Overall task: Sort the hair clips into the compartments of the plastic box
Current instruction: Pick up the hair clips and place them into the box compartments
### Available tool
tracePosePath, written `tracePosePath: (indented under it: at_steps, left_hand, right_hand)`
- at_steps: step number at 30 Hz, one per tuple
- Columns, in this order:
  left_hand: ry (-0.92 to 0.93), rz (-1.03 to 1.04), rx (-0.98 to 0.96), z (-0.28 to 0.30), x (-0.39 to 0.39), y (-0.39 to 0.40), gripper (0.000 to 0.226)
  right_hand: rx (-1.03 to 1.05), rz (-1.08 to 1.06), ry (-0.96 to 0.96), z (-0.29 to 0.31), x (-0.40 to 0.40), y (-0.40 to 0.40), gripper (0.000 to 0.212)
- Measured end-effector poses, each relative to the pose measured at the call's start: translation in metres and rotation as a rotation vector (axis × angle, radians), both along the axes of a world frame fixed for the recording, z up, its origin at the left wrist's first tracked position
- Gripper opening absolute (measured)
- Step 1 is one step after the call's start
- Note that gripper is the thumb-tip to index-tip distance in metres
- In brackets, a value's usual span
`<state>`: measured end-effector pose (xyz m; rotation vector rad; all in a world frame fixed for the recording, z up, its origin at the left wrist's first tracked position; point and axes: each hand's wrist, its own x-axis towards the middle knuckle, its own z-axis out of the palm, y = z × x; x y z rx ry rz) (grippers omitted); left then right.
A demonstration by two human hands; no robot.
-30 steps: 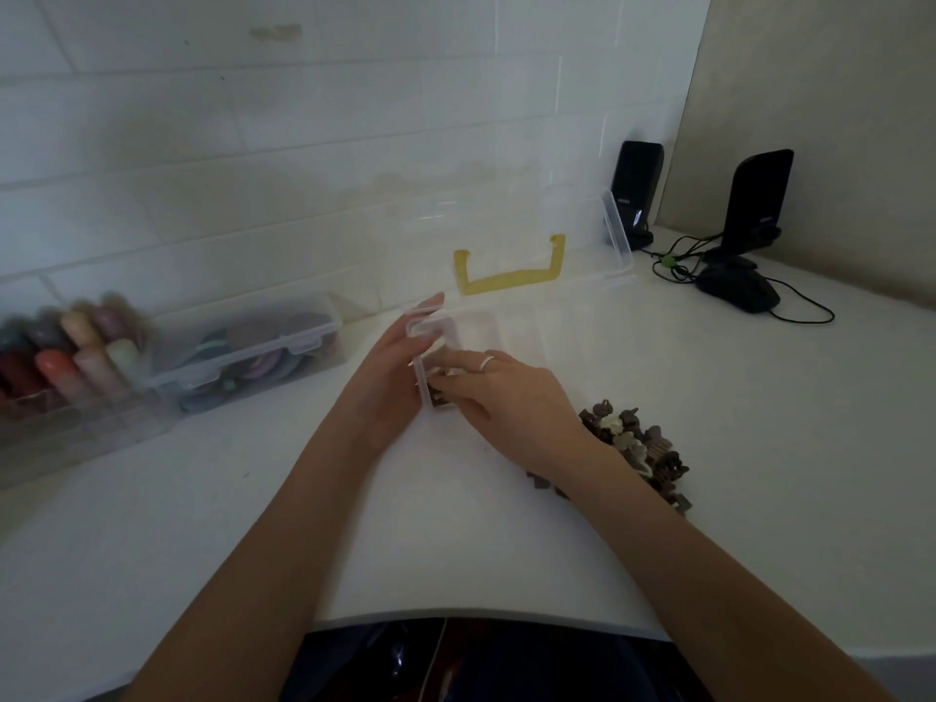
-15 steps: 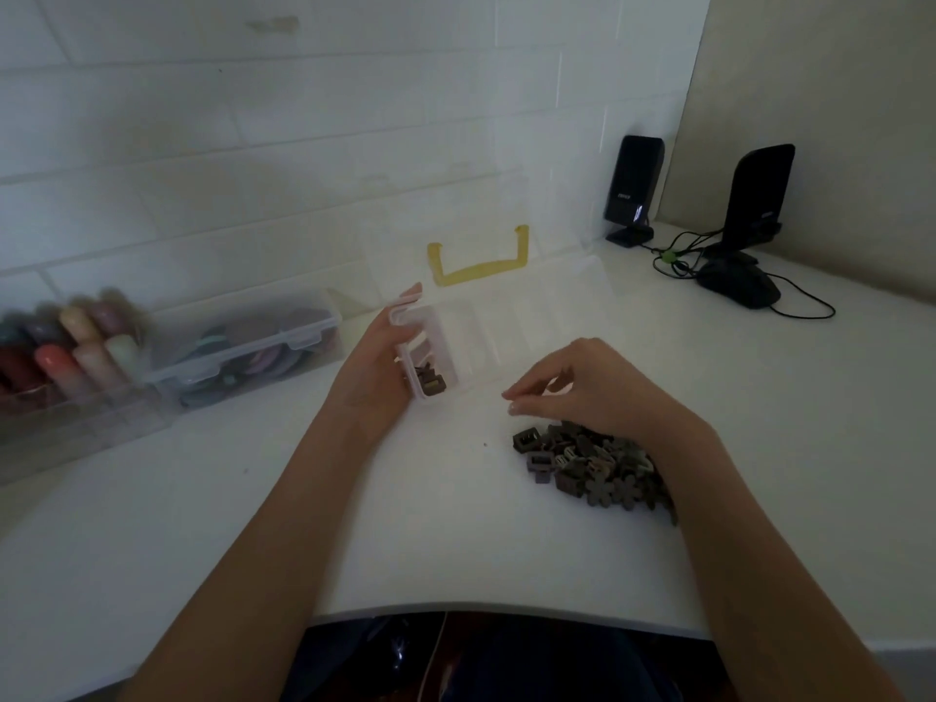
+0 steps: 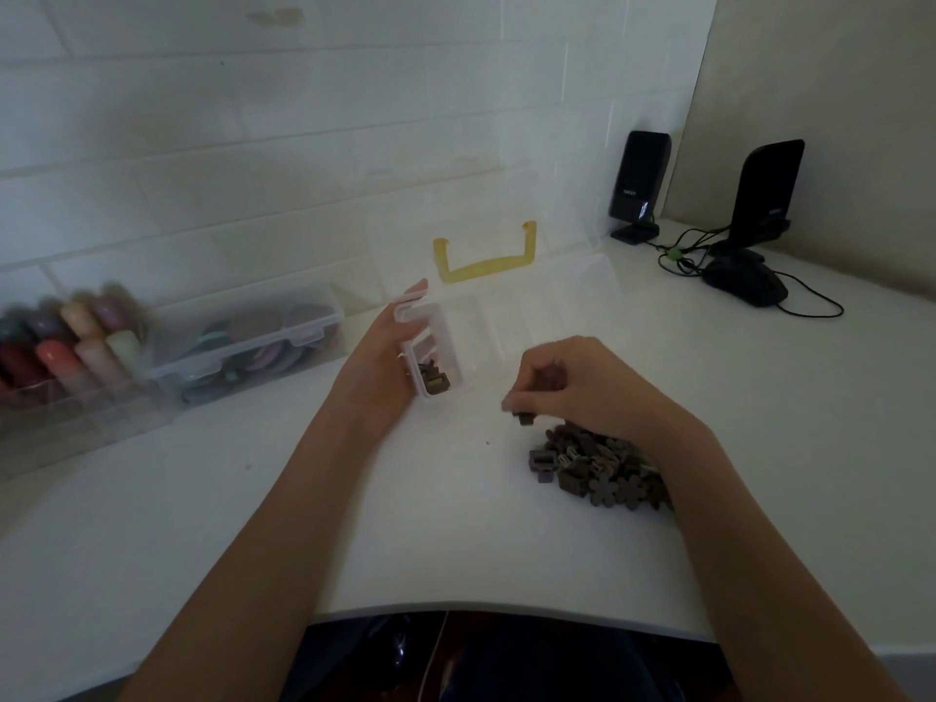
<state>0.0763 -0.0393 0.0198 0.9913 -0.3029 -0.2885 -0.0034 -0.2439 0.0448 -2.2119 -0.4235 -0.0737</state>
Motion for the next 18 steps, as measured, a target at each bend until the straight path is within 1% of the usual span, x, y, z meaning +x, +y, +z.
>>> tracePosePath:
  at_steps: [2,5,7,9,11,14,15,18]
  left_hand:
    - [-0.023,0.006,0.033,0.0,-0.001,-0.001,0.084]
    - [-0.072,-0.015,0.086,-0.001,-0.002,-0.002,0.084]
    - [-0.087,-0.025,0.117,-0.003,-0.001,-0.003,0.084]
    - [-0.114,-0.034,0.139,-0.006,0.002,-0.004,0.084]
    - [-0.138,-0.053,0.161,-0.009,0.004,-0.004,0.079]
    - [-0.167,-0.067,0.201,-0.015,0.007,-0.005,0.049]
    - [-0.165,-0.075,0.197,-0.016,0.007,-0.006,0.044]
    - [-0.165,-0.096,0.187,-0.016,0.006,-0.006,0.041]
  right_hand:
    - [0.128,-0.039,-0.064,0.003,-0.001,0.0,0.011]
    - [0.25,-0.077,-0.176,0.003,-0.001,0.008,0.008]
    - [0.313,-0.075,-0.223,0.001,-0.002,0.017,0.011]
    - [0.325,-0.076,-0.288,-0.002,-0.003,0.026,0.014]
    - [0.216,-0.11,-0.369,-0.006,-0.001,0.032,0.012]
    - [-0.1,-0.202,-0.517,-0.014,0.003,0.041,0.006]
    - [-0.183,-0.236,-0.592,-0.017,0.005,0.043,0.007]
    - [-0.364,-0.296,-0.781,-0.026,0.017,0.052,0.01]
